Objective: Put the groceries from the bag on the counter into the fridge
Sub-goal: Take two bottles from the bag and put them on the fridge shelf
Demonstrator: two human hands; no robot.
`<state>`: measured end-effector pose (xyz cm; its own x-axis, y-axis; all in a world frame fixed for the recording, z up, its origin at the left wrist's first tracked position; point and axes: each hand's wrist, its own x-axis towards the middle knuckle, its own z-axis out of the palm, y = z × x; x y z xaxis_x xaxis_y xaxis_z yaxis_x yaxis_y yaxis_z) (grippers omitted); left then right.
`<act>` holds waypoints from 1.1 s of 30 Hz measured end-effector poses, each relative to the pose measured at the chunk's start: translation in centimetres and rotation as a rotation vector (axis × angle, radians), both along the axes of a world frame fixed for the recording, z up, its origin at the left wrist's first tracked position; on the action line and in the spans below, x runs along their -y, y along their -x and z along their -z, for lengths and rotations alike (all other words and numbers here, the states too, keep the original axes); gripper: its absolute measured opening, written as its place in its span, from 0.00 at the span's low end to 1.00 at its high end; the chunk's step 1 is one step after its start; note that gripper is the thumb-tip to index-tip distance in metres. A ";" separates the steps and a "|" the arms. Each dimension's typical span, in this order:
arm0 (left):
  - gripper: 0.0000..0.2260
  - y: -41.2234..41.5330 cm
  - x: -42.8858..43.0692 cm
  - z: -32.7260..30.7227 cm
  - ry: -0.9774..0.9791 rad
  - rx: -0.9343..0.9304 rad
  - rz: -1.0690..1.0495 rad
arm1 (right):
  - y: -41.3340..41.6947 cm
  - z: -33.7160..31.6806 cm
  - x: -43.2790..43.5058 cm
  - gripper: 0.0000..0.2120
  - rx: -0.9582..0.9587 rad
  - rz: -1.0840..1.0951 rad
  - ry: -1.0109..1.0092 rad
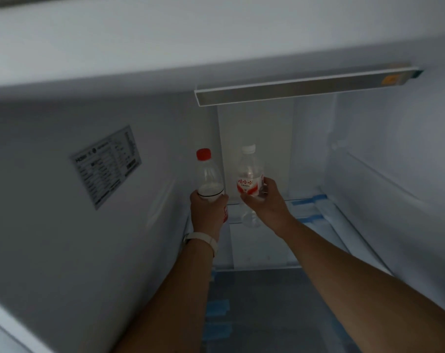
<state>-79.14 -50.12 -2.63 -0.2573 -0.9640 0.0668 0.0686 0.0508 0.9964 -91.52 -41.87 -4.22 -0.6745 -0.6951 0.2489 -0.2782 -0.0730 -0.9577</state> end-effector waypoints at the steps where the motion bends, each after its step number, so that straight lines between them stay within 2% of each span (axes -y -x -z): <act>1: 0.19 -0.1 -0.3 -0.1 0.012 0.011 -0.014 | 0.0 0.1 -0.3 0.27 -0.014 0.012 -0.008; 5: 0.14 -1.0 -1.6 0.2 0.138 0.087 -0.101 | -0.4 -0.2 -2.0 0.27 -0.084 0.083 -0.061; 7: 0.10 -1.8 -2.3 1.2 0.258 0.197 -0.114 | -0.7 -0.4 -3.0 0.25 -0.163 0.124 -0.102; 14: 0.23 -6.0 -6.6 2.5 0.542 0.627 0.028 | -2.7 -0.4 -7.5 0.24 -0.537 0.130 -0.311; 21: 0.29 -8.9 -9.3 3.5 0.729 0.922 0.239 | -5.6 -0.6 -10.3 0.24 -0.849 0.095 -0.508; 28: 0.29 -11.7 -11.1 5.0 0.859 0.929 0.293 | -9.2 -0.5 -14.4 0.31 -0.972 0.057 -0.654; 33: 0.27 -14.3 -12.6 5.6 0.994 0.760 0.263 | -11.3 -0.4 -17.4 0.27 -1.043 0.035 -0.717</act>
